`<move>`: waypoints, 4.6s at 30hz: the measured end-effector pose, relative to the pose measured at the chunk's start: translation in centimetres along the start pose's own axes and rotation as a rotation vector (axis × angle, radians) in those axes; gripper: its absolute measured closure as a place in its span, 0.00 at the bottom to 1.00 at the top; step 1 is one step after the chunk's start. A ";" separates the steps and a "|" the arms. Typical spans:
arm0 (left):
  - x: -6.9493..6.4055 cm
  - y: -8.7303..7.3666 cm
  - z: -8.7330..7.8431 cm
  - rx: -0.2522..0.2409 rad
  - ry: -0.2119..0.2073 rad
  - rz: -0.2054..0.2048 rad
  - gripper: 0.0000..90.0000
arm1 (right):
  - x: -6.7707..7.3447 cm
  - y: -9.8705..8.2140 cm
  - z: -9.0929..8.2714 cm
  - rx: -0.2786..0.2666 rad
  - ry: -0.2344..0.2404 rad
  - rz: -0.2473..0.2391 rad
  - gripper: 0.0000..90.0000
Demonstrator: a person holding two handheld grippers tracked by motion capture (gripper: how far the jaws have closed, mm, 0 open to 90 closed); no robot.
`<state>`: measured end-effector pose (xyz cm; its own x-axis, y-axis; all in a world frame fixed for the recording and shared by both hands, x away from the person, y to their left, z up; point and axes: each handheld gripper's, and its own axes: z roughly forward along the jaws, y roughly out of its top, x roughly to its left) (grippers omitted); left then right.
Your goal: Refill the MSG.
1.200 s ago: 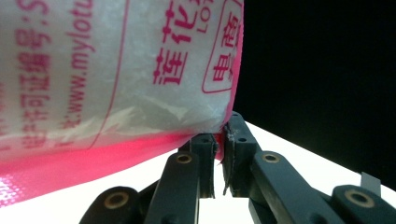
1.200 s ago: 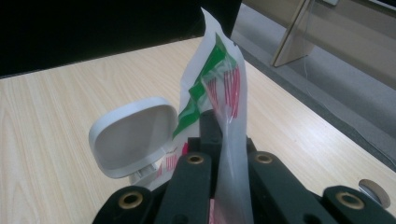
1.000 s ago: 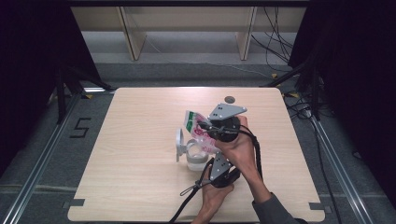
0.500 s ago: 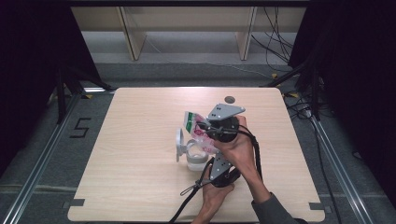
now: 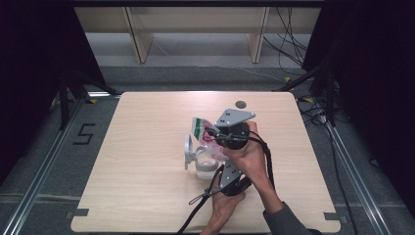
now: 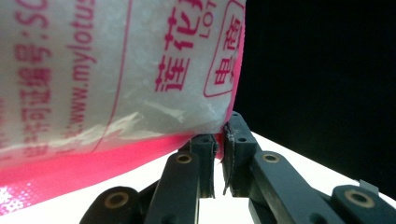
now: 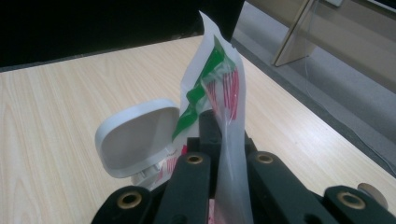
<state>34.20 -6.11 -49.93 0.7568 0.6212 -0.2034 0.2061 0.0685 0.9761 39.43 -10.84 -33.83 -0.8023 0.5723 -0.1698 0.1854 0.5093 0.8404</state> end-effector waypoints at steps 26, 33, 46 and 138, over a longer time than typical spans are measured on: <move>0.0 0.1 0.1 -0.019 -0.006 -0.002 0.93 | 0.1 0.2 0.0 0.003 -0.010 0.008 0.99; 0.0 0.1 0.0 -0.008 -0.001 0.003 0.93 | 0.2 0.2 0.0 -0.001 -0.009 0.011 0.99; 0.0 0.1 0.0 -0.014 -0.005 0.000 0.93 | 0.0 0.2 0.0 -0.002 -0.005 0.010 0.99; 0.0 0.4 0.4 -0.053 -0.024 -0.018 0.93 | 0.2 0.8 0.0 0.013 -0.002 -0.027 0.99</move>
<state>34.53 -6.37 -49.58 0.7677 0.6010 -0.2224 0.1874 0.1213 0.9748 39.44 -10.33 -33.13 -0.8060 0.5594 -0.1935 0.1712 0.5332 0.8285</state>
